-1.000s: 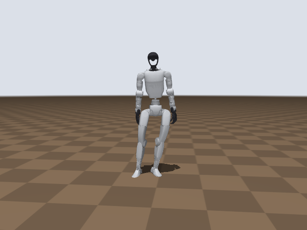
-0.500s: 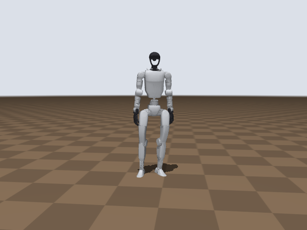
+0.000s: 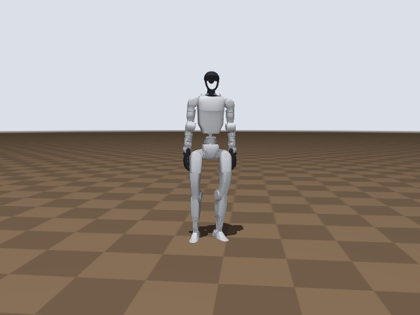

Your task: In place motions

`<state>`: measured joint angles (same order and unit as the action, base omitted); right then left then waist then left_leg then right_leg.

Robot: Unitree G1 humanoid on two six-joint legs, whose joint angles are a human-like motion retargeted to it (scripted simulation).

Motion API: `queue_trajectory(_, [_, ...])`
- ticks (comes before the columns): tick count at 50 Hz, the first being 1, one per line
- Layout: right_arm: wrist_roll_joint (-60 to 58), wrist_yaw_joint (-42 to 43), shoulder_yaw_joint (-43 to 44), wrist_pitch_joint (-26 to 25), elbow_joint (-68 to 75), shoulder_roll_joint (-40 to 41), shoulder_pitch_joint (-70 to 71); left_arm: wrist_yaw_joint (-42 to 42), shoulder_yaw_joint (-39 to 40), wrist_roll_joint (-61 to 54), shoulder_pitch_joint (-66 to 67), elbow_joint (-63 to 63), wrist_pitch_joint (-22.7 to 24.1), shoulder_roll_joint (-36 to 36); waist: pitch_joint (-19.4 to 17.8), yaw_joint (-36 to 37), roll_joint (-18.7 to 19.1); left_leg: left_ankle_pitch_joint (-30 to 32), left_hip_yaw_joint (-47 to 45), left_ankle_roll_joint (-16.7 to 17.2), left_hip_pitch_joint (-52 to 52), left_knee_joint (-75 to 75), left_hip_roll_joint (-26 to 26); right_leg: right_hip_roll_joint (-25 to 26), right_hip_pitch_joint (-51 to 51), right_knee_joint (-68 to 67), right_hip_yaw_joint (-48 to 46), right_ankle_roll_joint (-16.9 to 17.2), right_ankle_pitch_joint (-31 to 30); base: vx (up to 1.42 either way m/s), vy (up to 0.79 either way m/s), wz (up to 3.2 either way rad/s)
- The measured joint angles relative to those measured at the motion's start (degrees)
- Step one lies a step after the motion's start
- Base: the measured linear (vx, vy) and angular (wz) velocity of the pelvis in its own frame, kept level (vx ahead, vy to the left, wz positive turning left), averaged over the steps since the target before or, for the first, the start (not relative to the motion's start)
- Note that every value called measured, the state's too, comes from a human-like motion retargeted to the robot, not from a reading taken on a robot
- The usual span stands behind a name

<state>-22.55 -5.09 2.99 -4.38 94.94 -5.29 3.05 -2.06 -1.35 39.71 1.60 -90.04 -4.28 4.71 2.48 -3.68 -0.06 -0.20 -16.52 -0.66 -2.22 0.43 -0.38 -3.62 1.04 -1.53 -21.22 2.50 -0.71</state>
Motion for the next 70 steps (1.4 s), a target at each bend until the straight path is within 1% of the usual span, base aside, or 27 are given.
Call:
queue_trajectory(20, [-0.2,-0.1,0.2,-0.3,0.0,0.2,-0.1,-1.0,1.0,0.3,0.0,-1.2,0.5,0.2,2.2,-0.3,-0.2,-1.2,0.1,-0.6,0.2,-0.1,-0.4,-0.1,0.1,-0.3,0.3,0.4,-0.1,0.00,0.00,0.00])
queue_trajectory(70, [-1.0,-0.4,0.4,-0.3,-0.1,-0.4,-0.6,-0.8,1.3,0.0,1.0,-1.1,0.9,0.2,1.7,-0.3,0.3,-2.6,-0.3,-1.2,1.3,-0.2,-0.8,-0.3,-0.7,-0.1,1.1,0.4,-1.0,0.00,0.00,0.00])
